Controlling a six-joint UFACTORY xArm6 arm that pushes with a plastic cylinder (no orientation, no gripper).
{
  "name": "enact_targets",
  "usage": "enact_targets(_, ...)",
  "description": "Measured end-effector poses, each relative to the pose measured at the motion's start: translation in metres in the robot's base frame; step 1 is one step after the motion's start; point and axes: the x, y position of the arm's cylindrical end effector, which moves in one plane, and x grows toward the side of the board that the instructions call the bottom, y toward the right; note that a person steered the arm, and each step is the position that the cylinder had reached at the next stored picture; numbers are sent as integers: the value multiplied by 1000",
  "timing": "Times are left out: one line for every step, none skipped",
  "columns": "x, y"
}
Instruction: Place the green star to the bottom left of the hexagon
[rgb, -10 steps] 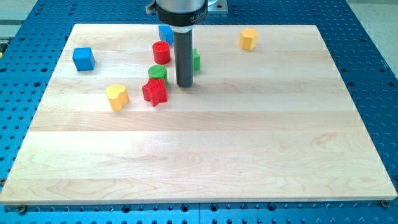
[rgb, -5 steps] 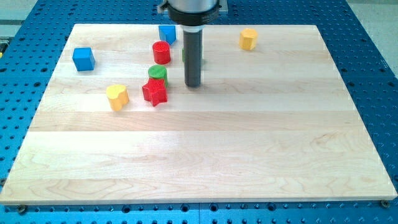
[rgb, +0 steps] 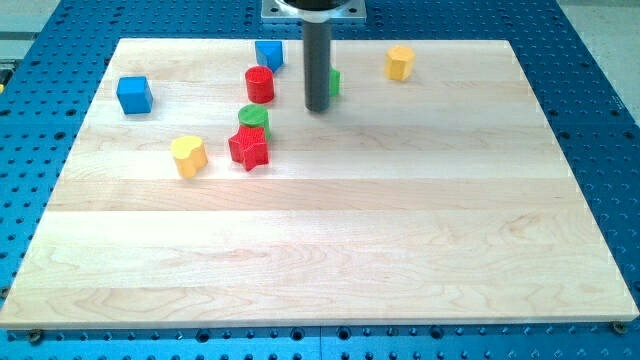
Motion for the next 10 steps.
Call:
enact_targets(4, 53)
enact_targets(42, -3)
enact_targets(32, -23)
enact_targets(21, -32)
enact_targets(13, -35)
enact_targets(-3, -39)
enact_targets(-24, -47)
enact_targets(-41, -24)
enact_targets(-41, 0)
enact_targets(20, -25)
